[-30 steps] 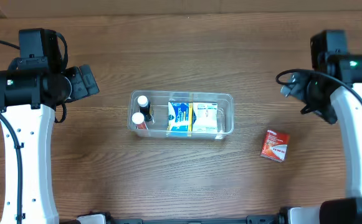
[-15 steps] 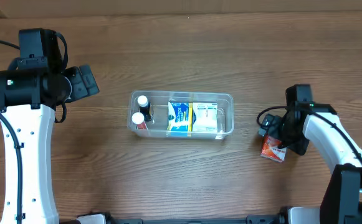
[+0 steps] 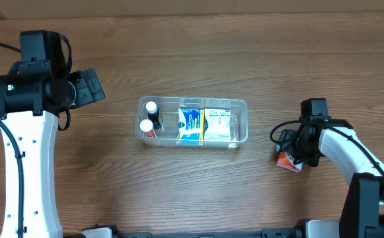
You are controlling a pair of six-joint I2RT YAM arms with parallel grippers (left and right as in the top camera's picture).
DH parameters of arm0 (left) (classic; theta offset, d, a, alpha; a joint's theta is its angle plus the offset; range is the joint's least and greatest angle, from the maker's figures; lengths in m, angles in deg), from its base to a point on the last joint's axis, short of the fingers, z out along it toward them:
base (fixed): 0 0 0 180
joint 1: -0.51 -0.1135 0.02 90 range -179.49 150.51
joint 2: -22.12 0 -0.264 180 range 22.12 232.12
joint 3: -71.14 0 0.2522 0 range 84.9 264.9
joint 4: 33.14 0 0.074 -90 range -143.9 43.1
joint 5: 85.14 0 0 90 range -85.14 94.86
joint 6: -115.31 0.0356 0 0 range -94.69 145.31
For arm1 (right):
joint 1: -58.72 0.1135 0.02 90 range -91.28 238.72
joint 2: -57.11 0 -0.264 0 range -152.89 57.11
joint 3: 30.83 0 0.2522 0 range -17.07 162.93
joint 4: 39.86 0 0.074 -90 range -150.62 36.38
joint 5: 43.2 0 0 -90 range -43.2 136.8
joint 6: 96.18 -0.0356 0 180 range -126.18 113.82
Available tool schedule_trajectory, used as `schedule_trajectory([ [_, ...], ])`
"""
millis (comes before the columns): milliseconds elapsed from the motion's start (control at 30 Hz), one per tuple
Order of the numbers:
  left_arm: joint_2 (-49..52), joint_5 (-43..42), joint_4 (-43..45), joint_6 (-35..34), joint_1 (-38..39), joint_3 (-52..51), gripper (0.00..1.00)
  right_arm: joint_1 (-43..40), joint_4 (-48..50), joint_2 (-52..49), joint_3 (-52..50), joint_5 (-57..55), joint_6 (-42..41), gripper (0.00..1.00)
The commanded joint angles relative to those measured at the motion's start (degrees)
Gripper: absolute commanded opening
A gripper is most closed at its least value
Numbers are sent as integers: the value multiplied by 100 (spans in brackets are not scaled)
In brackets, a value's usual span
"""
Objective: Pack container
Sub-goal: 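Grasp the small red-and-white box with the right gripper, then lower red box into the container beside the bandage box, release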
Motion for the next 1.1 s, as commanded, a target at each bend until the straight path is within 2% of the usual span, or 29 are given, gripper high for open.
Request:
schedule_trajectory([
  [0, -13, -63, 7, 85, -22, 92, 100, -11, 35, 24, -50, 7, 20, 73],
  [133, -13, -74, 7, 83, -22, 92, 100, -11, 42, 26, 48, 15, 22, 71],
  [267, -13, -74, 7, 85, -22, 92, 100, -9, -566, 76, 793, 409, 22, 71],
  [400, -13, -74, 7, 85, -22, 92, 100, 223, -1314, 326, 2111, 839, 24, 71],
  [467, -13, -74, 4, 83, -22, 92, 100, 693, -1648, 546, 3012, 962, 22, 71],
  [533, -13, -74, 4, 83, -20, 92, 100, 1200, -1661, 682, 3407, 968, 22, 70],
  [667, -13, -76, -2, 83, -20, 92, 100, 2354, -1311, 669, 3497, 896, 15, 67],
  [767, -13, -76, -22, 83, -20, 92, 100, 3121, -1189, 289, 3484, 299, -264, 67],
  [900, -13, -74, -42, 85, -20, 92, 100, 3475, -1102, -424, 3392, 122, -420, 67],
  [1067, -13, -74, -44, 85, -22, 92, 100, 3467, -1032, -1349, 3388, 85, -549, 67],
])
